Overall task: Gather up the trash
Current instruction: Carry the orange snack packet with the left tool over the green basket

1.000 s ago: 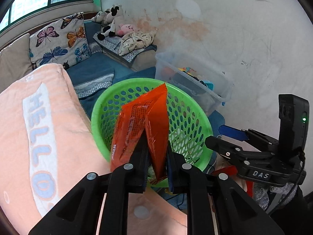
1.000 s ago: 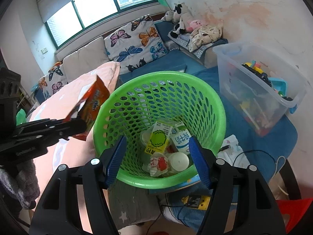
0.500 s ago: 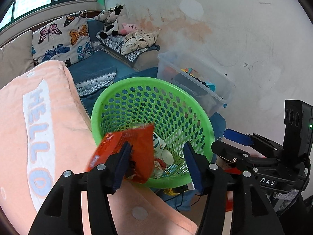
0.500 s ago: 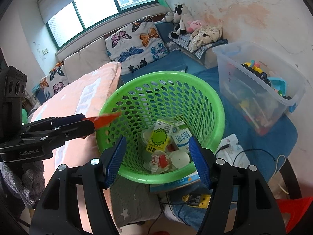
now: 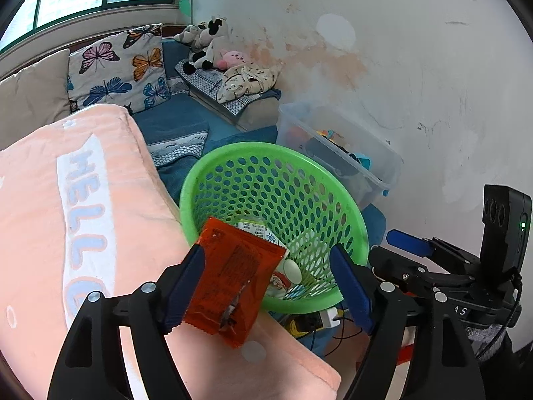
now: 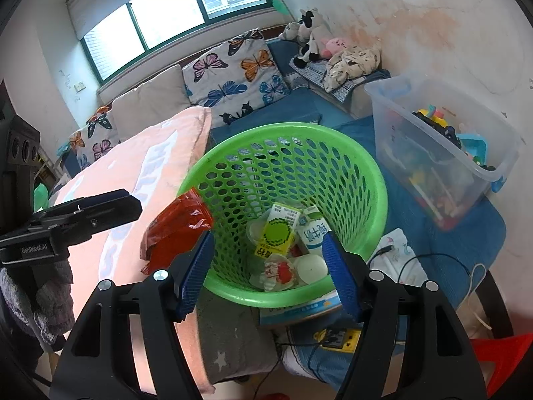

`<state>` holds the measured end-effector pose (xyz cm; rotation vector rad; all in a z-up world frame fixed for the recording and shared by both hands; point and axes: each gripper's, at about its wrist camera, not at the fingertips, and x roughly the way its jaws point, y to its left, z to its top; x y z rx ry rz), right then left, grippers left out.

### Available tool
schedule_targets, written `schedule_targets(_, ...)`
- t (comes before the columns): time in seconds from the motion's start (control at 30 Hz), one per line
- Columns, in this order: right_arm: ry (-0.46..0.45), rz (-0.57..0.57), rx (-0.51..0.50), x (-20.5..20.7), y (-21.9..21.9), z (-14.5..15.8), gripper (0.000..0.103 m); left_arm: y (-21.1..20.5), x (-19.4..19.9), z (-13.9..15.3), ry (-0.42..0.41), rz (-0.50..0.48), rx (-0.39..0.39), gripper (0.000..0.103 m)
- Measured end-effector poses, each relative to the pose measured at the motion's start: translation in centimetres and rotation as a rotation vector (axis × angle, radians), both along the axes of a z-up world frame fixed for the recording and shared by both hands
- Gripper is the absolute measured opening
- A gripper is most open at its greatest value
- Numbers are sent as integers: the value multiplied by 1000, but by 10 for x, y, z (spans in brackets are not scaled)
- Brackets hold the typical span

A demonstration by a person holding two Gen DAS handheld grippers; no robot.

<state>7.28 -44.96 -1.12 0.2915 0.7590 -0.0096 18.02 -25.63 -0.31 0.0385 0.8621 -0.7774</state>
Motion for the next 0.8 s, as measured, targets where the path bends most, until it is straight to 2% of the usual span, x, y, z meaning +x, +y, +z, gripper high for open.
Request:
schedule_targets(0.2,-8,5,-1,0,2,3,68,11,-4,-8,-6,12,30,78)
schedule_targets(0.37,-5,10,9,1,4,1,68,19,-6,-27,-6,20,95,80)
schedule_targets(0.8,13,23,22,8,8,-8,68,24,1,-63,55,29,183,84)
